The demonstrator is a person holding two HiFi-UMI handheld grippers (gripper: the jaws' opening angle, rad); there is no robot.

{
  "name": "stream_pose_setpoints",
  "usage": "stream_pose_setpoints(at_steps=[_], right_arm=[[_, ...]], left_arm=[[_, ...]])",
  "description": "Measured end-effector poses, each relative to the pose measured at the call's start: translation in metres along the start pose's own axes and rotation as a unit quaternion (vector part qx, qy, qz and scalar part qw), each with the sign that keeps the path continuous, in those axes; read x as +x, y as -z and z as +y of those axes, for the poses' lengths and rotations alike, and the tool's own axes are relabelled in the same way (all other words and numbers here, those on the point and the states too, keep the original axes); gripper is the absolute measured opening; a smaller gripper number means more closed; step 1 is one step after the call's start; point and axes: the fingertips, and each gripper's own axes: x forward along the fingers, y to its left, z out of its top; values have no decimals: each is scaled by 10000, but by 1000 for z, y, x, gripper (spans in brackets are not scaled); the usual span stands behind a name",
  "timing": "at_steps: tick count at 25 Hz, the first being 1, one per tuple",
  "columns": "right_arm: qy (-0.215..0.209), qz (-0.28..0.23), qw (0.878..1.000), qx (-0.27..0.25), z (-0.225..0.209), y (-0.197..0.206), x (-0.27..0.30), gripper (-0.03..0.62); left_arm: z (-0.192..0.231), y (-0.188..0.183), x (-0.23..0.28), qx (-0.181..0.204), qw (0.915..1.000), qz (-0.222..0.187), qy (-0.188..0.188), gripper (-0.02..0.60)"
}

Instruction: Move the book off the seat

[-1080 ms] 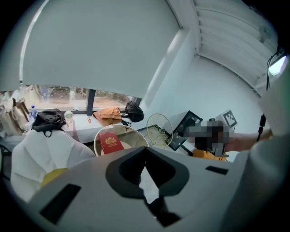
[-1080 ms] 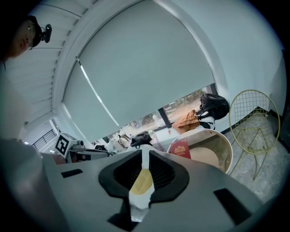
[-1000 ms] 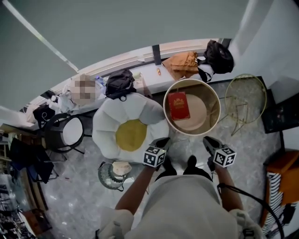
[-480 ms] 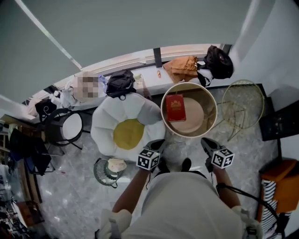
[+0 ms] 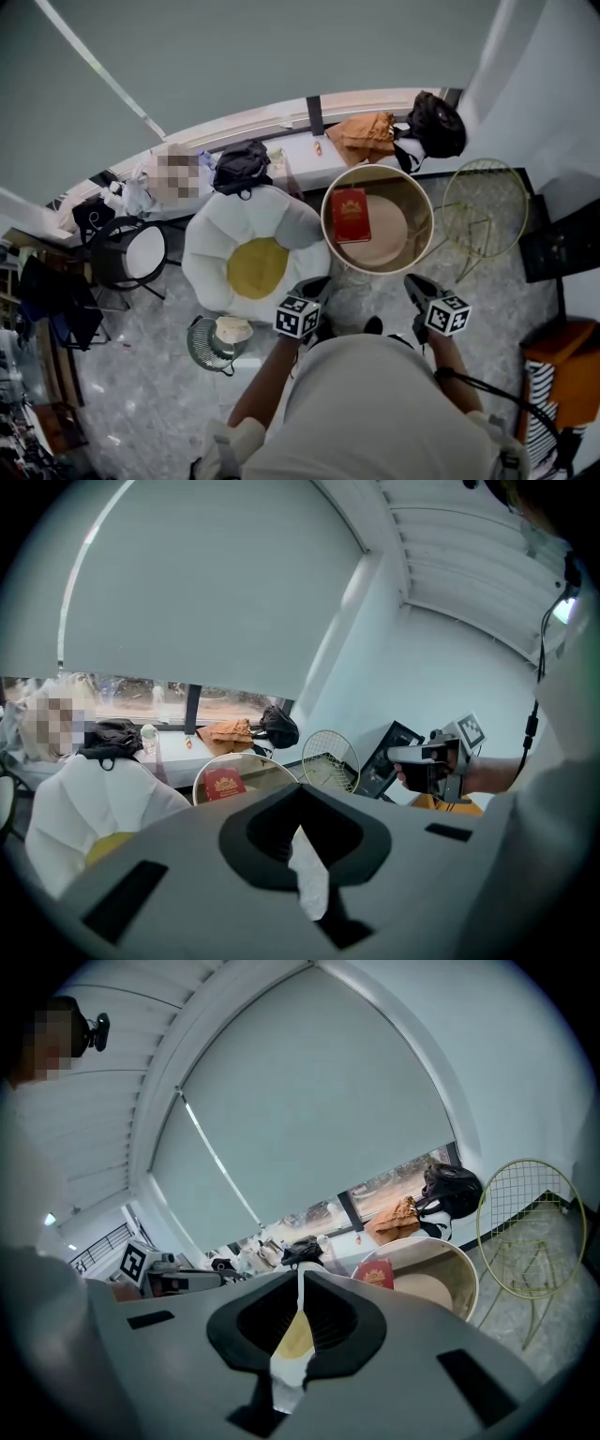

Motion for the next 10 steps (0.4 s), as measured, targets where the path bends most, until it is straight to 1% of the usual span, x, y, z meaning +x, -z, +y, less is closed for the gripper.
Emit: stream_pose_setpoints(at_steps=[10], right_arm=[[-26,33,10000,-24,10,0,4,46]], left_arm=[[-2,-9,-3,43,10000,-27,47,2]])
